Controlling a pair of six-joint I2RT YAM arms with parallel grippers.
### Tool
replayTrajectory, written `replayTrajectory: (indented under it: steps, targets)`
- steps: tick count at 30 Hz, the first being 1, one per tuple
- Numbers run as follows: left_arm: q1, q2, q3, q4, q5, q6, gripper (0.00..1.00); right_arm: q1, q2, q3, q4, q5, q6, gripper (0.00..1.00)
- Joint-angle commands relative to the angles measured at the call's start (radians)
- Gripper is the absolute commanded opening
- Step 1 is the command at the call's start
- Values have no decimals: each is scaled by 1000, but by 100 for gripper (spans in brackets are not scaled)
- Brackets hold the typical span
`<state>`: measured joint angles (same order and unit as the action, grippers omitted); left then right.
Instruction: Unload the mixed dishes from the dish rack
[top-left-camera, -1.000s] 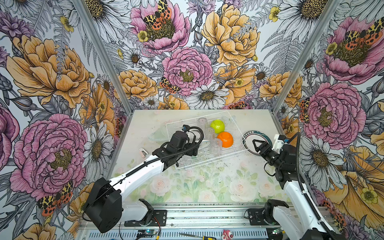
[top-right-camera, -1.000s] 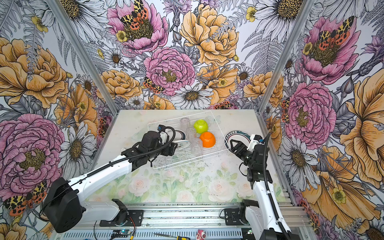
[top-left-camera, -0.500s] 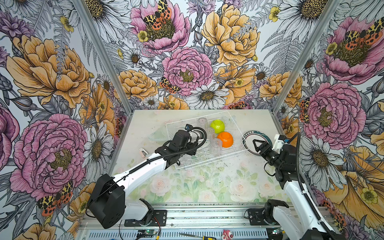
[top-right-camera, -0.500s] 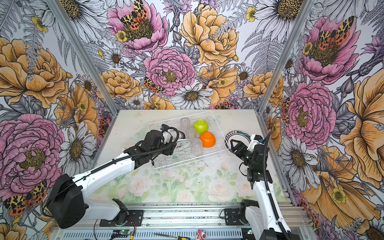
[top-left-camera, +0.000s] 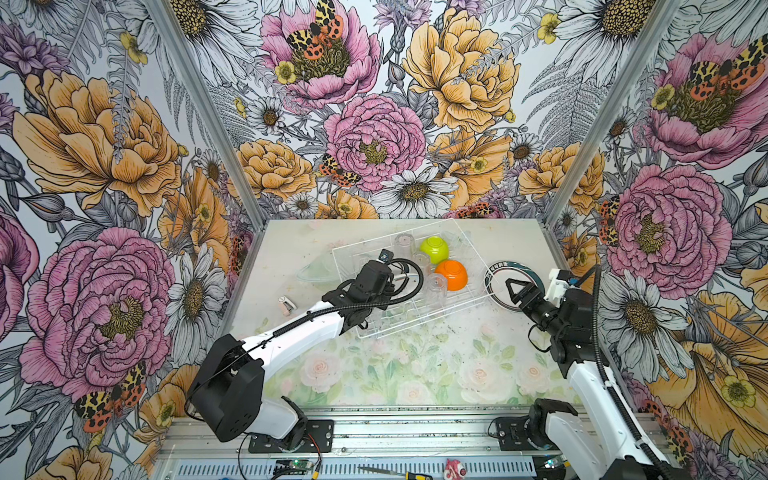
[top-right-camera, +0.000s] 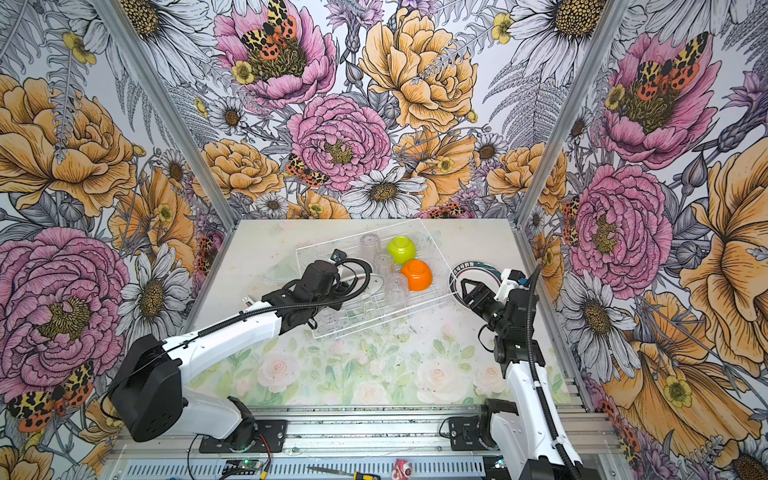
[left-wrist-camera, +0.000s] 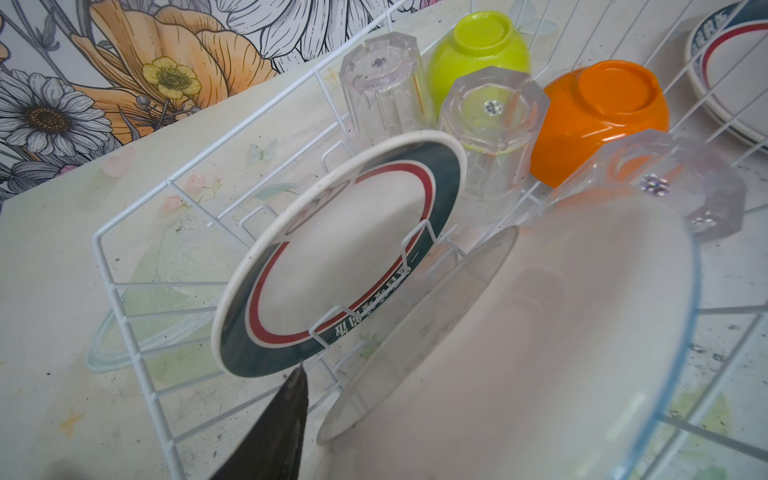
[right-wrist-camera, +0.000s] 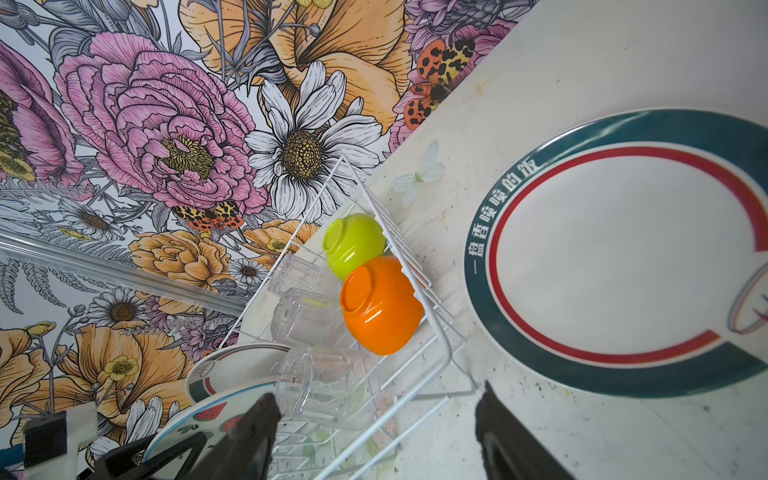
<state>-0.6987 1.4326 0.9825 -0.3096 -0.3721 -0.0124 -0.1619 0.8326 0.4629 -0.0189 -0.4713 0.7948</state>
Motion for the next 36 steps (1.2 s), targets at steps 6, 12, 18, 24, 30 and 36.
replayTrajectory:
  steps: [6, 12, 18, 24, 30, 36]
  targets:
    - [-7, -26, -59, 56, -161, 55, 43, 9, 7, 16, 0, 23, -4, 76]
    - [-5, -132, -151, 173, -203, 99, 36, 11, 49, 48, 6, 8, -1, 76]
    - [16, -196, -194, 222, -182, 94, 32, 19, 48, 54, 7, 18, 0, 76]
    - [21, -210, -198, 234, -172, 88, 29, 29, 57, 59, 9, 21, 4, 76]
    - [24, -210, -199, 235, -165, 79, 26, 40, 68, 66, 14, 25, 6, 76]
    - [25, -222, -206, 244, -166, 76, 23, 46, 72, 59, 14, 34, 5, 76]
